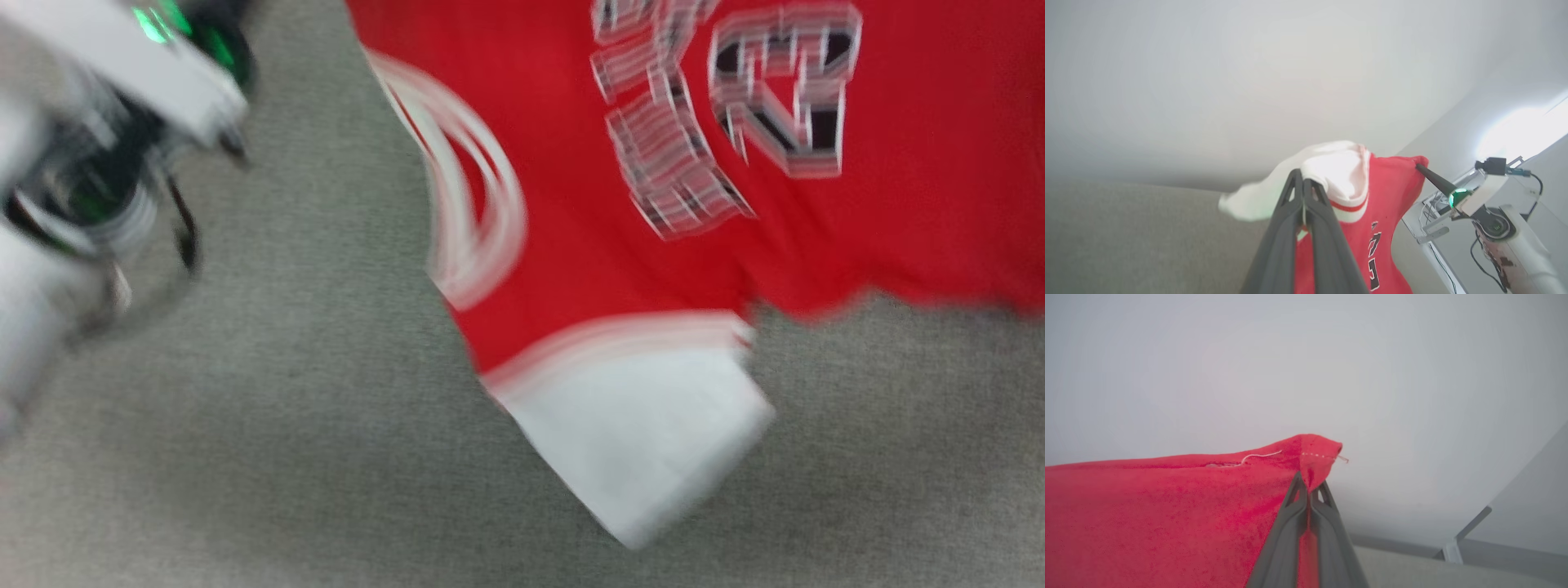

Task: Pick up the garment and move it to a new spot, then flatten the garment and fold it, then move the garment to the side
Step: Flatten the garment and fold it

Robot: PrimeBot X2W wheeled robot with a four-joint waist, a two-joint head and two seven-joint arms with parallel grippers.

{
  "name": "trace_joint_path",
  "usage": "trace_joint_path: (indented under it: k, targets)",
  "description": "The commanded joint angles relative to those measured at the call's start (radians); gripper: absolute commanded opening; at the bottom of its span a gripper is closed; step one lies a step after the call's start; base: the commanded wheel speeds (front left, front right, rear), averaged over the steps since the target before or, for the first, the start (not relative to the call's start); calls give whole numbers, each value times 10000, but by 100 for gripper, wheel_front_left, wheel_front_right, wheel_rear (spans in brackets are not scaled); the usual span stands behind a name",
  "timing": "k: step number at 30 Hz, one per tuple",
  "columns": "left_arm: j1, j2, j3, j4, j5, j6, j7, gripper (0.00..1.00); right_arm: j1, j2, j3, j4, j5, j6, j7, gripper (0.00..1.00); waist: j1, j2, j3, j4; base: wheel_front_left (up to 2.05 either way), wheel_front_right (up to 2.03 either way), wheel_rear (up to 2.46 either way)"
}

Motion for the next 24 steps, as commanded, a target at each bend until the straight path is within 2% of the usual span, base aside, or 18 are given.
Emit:
trace_joint_path:
  k: [1,8,12,14,19,24]
  targets:
    - [-579,-80,165,304,18,26,153,0,-443,80,-274,185,-296,-4,-324,0,0,-1,314,-305,0,0,0]
    - [-3853,-476,1002,2451,540,27,330,0,-2682,737,-1276,952,-1515,-9,-1976,0,0,-1,461,-663,0,0,0]
    - [-4492,-751,1462,2718,279,27,122,0,-3070,951,-1431,1265,-1551,-10,-2546,0,0,-1,286,-744,0,0,0]
    - [-4164,-893,1522,2606,26,27,331,0,-2795,1126,-1155,1332,-1196,-9,-2450,0,0,-1,196,-746,0,0,0]
    - [-2522,-919,1558,1731,-405,26,675,0,-1359,939,-270,957,-293,-9,-2229,0,0,-1,219,-765,0,0,0]
    - [192,-1086,1618,491,-257,26,-12,0,1096,339,342,-24,676,-7,-2009,0,0,-1,137,-567,0,0,0]
